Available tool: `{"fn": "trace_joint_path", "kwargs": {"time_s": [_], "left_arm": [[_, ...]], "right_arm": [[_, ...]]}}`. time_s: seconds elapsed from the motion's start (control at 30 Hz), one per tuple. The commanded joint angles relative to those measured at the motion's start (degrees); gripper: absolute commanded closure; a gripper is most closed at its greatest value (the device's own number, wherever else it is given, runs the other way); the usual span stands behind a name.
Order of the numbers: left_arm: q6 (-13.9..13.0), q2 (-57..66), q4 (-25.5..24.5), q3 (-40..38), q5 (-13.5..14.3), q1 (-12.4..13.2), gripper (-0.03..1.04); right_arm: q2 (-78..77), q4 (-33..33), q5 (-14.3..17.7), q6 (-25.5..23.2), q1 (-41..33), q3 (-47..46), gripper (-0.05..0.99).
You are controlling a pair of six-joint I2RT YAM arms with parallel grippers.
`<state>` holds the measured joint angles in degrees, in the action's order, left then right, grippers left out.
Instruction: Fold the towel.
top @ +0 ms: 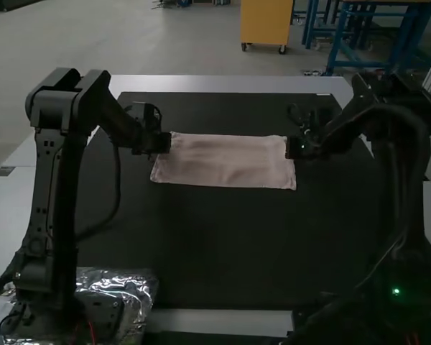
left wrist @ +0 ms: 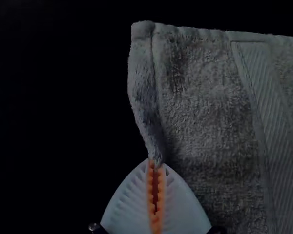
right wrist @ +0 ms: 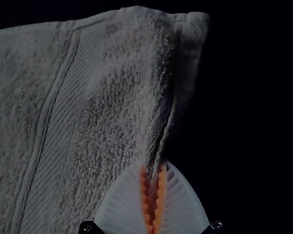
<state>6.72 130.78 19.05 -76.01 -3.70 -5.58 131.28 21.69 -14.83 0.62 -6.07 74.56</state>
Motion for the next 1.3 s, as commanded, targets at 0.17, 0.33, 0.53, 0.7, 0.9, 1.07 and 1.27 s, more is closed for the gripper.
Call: {"fn": "trace_joint_path", "kwargs": {"time_s": [0.17,0.33,0.53,0.7,0.9,1.07,1.27], "left_arm": [[-0.04,-6.5,-0.59,-1.16,-2.18,1.28,0.99],[-0.92,-8.09,-2.7,-0.28,-2.27,3.12,0.99],[-3.21,-11.34,-2.7,3.23,-2.89,5.06,0.99],[-4.0,-14.33,-2.88,6.93,-3.24,5.32,0.99],[-4.44,-18.37,-2.79,11.41,-3.24,5.32,0.99],[-5.14,-21.71,-2.88,15.54,-3.15,5.32,0.99],[-5.23,-25.75,-2.88,21.08,-3.15,5.32,0.99]], "right_arm": [[-6.13,-2.27,-1.08,-1.15,1.23,1.2,0.96],[-7.97,-3.59,-1.69,-0.89,1.85,-0.3,0.96],[-10.52,-5.26,-1.96,-0.8,2.9,-1.44,0.96],[-13.16,-7.19,-3.36,-0.62,2.99,-3.64,0.96],[-17.82,-8.16,-4.68,-0.89,2.64,-8.12,0.96],[-21.51,-8.25,-4.95,-1.24,2.2,-12.51,0.96],[-24.23,-8.42,-6.53,-2.38,2.02,-17.88,0.96]]}}
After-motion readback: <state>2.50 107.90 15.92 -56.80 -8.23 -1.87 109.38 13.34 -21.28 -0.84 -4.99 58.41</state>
